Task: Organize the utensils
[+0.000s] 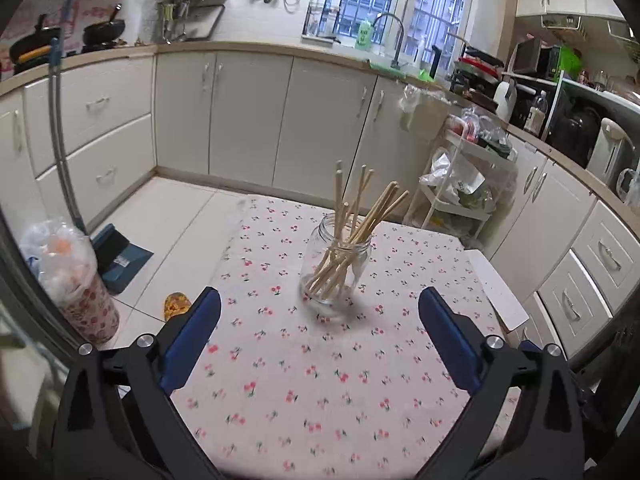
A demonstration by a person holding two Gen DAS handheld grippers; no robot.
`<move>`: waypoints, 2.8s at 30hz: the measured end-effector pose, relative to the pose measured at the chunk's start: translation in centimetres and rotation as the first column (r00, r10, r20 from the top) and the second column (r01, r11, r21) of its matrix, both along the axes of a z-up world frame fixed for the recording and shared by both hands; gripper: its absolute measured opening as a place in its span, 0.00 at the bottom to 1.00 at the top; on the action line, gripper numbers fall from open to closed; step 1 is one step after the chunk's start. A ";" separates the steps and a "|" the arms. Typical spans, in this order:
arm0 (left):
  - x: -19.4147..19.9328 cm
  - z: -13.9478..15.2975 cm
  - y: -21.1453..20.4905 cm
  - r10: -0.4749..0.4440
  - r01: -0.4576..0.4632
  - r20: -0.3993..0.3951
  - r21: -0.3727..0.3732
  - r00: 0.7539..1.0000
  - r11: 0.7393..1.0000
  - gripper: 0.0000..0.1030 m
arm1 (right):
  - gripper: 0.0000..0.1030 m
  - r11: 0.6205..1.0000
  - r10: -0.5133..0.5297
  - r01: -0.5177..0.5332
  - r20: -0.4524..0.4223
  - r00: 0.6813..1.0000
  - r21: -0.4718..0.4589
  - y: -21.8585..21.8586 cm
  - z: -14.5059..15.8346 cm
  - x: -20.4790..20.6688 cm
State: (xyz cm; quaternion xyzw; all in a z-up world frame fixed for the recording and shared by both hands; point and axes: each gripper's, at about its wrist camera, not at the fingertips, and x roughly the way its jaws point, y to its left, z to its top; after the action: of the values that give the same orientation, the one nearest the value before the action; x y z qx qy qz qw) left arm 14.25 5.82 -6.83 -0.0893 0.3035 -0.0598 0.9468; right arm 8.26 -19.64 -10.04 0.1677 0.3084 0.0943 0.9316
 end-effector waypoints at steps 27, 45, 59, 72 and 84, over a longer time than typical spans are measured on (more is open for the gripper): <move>-12.3 7.0 0.4 0.115 -0.109 -0.038 0.137 0.993 0.985 0.93 | 0.93 0.989 -0.078 0.082 0.034 0.996 -0.120 3.2 10.3 -11.4; -16.2 9.0 -2.7 0.052 -0.044 -0.040 0.184 0.998 0.982 0.93 | 0.93 0.991 -0.080 0.082 0.018 0.997 -0.102 2.7 11.9 -14.0; -16.9 9.4 -1.9 0.060 -0.054 -0.035 0.168 0.998 0.984 0.93 | 0.93 0.988 -0.084 0.091 0.061 0.995 -0.126 3.3 12.8 -15.8; -18.3 10.0 -1.4 0.044 -0.041 -0.018 0.142 0.999 0.989 0.93 | 0.93 0.985 -0.093 0.108 0.114 0.989 -0.132 3.7 14.5 -17.4; -19.3 11.1 -1.3 0.046 -0.048 0.022 0.125 0.999 0.991 0.93 | 0.93 0.983 -0.097 0.120 0.167 0.981 -0.138 3.6 15.6 -18.4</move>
State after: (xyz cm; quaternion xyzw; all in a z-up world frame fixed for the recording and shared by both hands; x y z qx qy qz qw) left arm -5.04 4.52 4.28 -0.0360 0.2956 -0.0191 0.9544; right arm -10.19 -16.02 5.53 0.1070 0.2292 0.0333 0.9669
